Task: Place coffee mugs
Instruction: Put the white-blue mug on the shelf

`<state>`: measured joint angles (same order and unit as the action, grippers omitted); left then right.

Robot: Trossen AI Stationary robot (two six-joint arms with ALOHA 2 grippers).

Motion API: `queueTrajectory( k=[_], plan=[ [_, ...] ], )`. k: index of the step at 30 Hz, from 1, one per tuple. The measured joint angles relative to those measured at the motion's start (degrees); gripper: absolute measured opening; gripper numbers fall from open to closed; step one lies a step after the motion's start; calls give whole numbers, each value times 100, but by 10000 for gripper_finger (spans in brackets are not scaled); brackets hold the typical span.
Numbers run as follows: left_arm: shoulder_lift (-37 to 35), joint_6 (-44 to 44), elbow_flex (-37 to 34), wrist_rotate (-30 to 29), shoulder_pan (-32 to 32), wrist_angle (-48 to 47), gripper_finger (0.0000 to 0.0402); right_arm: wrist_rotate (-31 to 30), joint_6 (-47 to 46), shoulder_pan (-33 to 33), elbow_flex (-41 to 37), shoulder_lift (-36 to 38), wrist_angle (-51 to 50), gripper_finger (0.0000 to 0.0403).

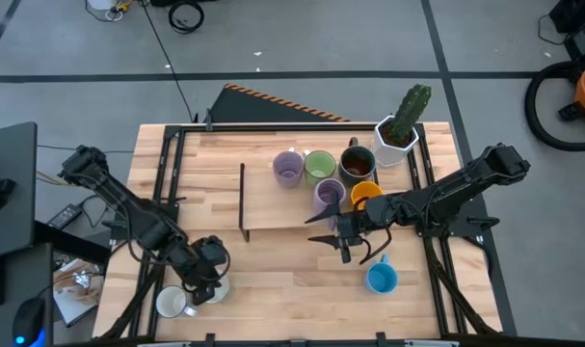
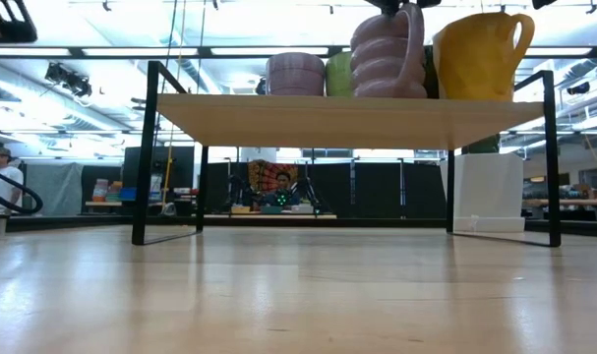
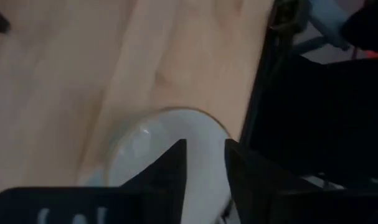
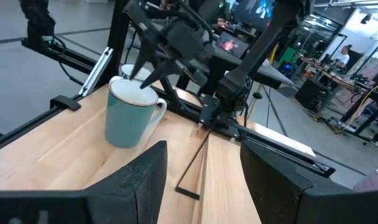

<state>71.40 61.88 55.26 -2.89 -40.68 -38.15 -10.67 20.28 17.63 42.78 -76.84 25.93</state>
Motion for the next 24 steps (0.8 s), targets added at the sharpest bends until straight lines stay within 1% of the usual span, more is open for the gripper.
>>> queueTrajectory(
  k=[2,4,6,10,13,16,19,20,24],
  plan=[
    [0,-116,108,110,74,-22,132,-1,-66,0,0,0,2,210],
    [0,-415,293,105,128,-31,144,-1,-84,0,-2,0,2,210],
    [-4,-812,506,-93,136,109,146,-1,-86,0,-2,0,11,210],
    [-4,-1629,770,-403,125,766,143,-1,-186,0,-2,2,15,210],
    [-6,-1729,966,-629,102,740,142,-1,-303,0,-2,2,10,210],
    [230,-1628,1082,-684,98,642,142,-1,-323,2,-2,4,-24,210],
    [655,-1614,1458,-406,98,440,141,-2,-339,2,-2,7,-74,210],
    [816,-1616,1639,-295,100,235,141,-5,-352,2,-2,8,-76,210],
    [1483,-1442,2439,87,87,-1228,141,-23,-360,2,-2,13,-104,210]
  ],
)
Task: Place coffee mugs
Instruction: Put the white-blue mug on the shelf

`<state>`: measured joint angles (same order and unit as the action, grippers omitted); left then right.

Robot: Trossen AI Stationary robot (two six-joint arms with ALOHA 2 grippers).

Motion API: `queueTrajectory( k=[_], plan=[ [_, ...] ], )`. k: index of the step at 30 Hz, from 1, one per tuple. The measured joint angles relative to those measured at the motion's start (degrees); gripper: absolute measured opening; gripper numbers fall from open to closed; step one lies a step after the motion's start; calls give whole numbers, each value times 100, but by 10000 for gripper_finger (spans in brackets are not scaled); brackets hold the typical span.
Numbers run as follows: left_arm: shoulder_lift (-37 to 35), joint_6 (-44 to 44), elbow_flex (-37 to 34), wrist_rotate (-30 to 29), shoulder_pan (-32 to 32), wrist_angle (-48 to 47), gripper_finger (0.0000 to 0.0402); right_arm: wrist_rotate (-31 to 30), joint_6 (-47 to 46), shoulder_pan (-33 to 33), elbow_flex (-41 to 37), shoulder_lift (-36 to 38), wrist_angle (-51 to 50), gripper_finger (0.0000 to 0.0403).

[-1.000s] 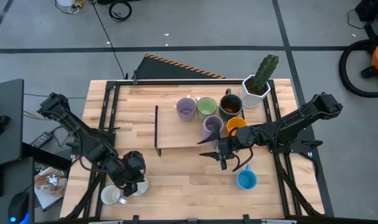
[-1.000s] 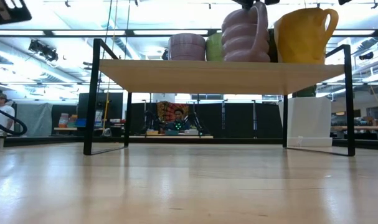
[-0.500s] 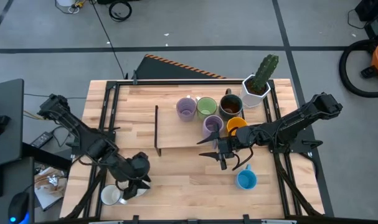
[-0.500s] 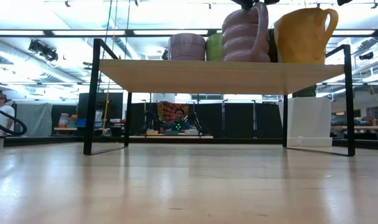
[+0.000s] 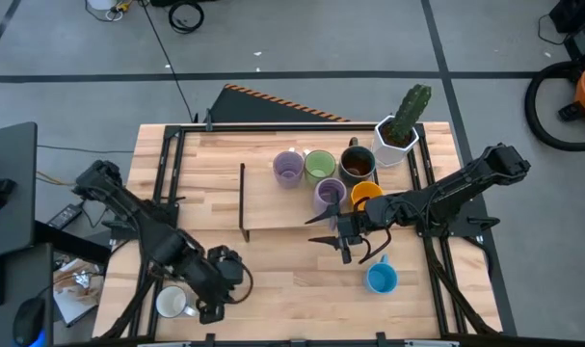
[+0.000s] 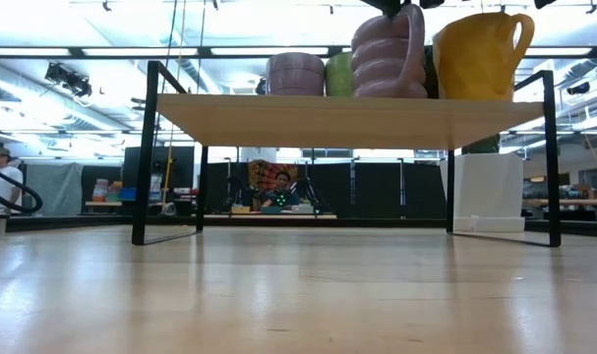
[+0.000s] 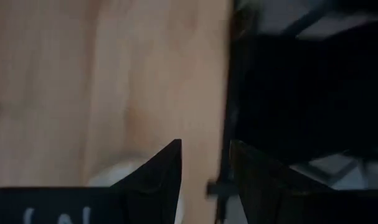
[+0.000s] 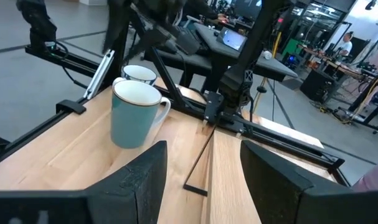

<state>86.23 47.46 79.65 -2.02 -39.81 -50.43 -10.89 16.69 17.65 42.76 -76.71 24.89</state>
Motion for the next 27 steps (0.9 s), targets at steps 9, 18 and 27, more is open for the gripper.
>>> queueTrajectory(
  k=[9,18,27],
  plan=[
    [768,891,510,140,-330,-983,141,-9,138,-32,0,0,-23,210],
    [917,1807,511,-61,-313,-1830,170,4,345,-194,0,0,25,210],
    [918,2225,511,-97,-387,-2085,230,4,264,-254,0,-2,21,210]
  ],
)
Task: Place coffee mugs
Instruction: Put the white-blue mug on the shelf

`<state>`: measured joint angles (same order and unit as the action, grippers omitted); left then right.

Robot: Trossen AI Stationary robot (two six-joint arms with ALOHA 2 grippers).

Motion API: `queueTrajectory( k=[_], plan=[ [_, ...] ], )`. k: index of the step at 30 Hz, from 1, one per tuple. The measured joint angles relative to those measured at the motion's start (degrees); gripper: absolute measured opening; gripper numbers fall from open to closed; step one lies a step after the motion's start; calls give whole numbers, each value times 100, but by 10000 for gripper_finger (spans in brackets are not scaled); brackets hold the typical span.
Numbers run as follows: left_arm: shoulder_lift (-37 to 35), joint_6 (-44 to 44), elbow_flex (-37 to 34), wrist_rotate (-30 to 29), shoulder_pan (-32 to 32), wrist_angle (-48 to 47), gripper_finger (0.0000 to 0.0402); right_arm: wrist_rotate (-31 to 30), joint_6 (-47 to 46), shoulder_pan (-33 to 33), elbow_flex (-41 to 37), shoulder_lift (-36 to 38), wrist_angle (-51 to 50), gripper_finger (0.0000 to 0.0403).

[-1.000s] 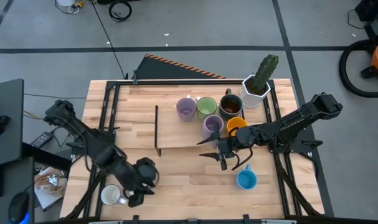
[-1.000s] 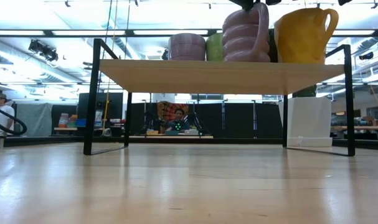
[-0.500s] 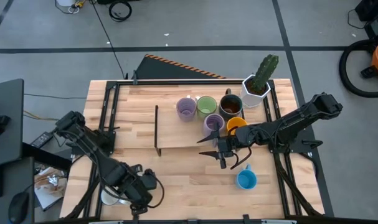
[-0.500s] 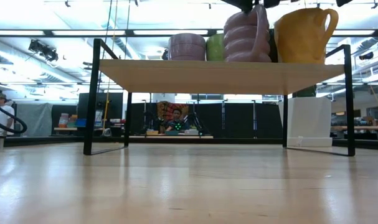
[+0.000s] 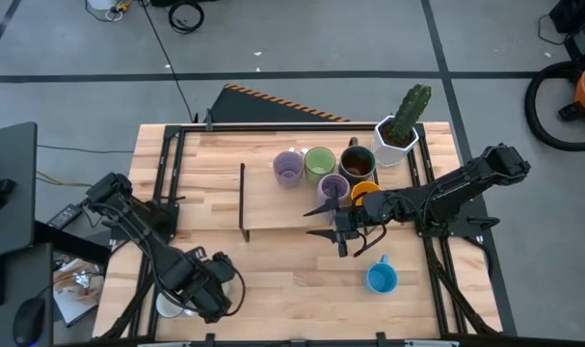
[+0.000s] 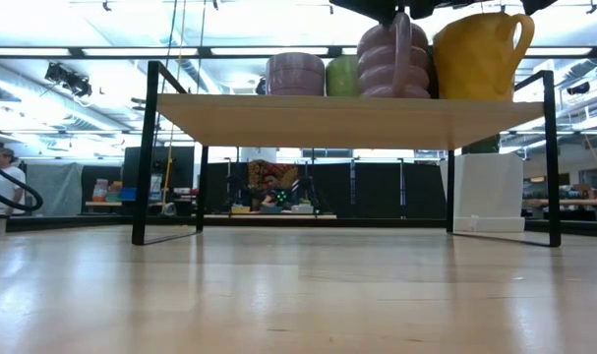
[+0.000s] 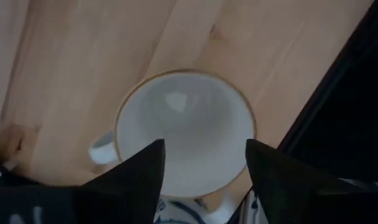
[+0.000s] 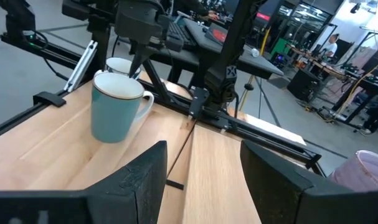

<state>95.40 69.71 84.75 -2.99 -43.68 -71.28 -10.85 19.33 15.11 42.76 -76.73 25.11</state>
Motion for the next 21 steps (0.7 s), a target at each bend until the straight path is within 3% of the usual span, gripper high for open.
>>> queueTrajectory(
  k=[6,14,21],
  plan=[
    [27,-626,0,-99,-227,612,238,2,-170,0,0,0,-10,210],
    [111,-1022,0,-724,-715,729,221,11,-181,0,0,0,-37,210],
    [556,-989,-4,-637,-773,786,208,15,-181,0,0,0,-41,210]
  ],
)
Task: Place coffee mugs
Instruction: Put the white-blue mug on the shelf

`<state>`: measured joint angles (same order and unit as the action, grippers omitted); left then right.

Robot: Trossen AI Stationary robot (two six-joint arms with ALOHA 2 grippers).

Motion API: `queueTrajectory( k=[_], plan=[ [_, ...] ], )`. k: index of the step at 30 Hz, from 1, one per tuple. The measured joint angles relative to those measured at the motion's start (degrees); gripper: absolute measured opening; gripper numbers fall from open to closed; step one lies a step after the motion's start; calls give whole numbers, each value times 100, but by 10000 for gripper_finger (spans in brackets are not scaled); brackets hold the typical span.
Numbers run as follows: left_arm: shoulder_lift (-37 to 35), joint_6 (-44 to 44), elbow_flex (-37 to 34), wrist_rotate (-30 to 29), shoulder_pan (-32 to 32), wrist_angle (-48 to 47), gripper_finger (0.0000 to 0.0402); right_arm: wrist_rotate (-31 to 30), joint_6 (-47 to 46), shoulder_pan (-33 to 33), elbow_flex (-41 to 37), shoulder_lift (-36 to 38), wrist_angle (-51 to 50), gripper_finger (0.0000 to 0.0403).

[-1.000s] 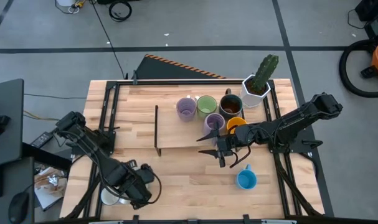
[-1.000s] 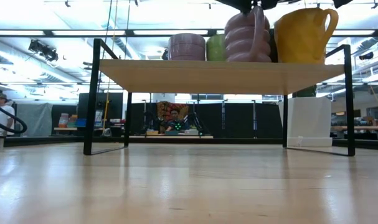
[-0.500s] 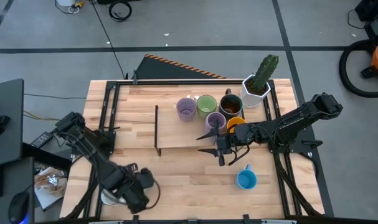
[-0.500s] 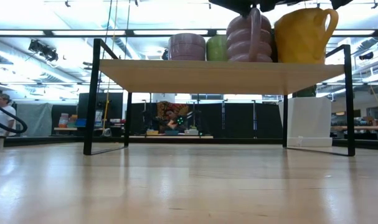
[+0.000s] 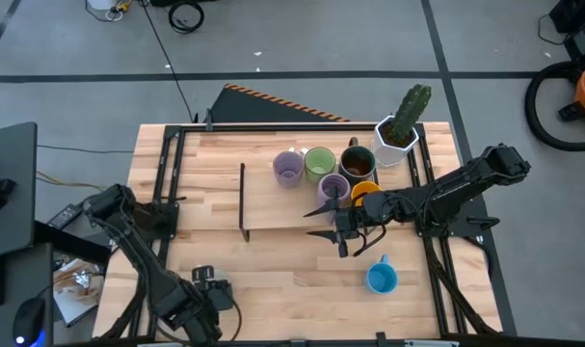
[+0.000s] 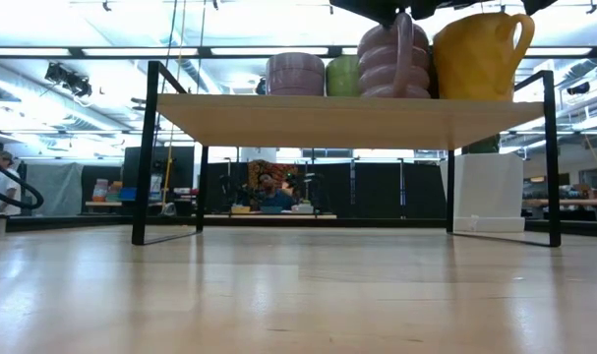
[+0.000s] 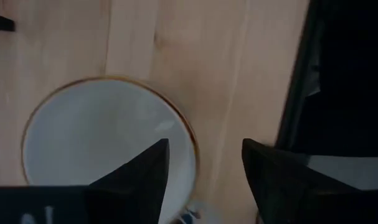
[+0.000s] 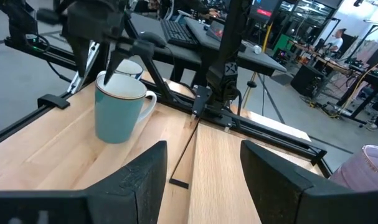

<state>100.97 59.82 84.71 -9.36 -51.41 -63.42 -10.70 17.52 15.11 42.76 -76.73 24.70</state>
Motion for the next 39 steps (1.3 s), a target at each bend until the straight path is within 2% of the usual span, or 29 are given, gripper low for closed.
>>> queueTrajectory(
  k=[9,13,33,39],
  plan=[
    [358,-68,-1,32,130,-166,205,0,-2,0,0,0,6,210],
    [484,-256,-2,222,189,-276,199,0,-2,0,0,0,6,210],
    [522,-817,-2,467,304,-261,33,-2,0,0,0,0,6,210],
    [303,-914,-7,602,361,-303,30,-2,-2,0,0,0,8,210]
  ],
)
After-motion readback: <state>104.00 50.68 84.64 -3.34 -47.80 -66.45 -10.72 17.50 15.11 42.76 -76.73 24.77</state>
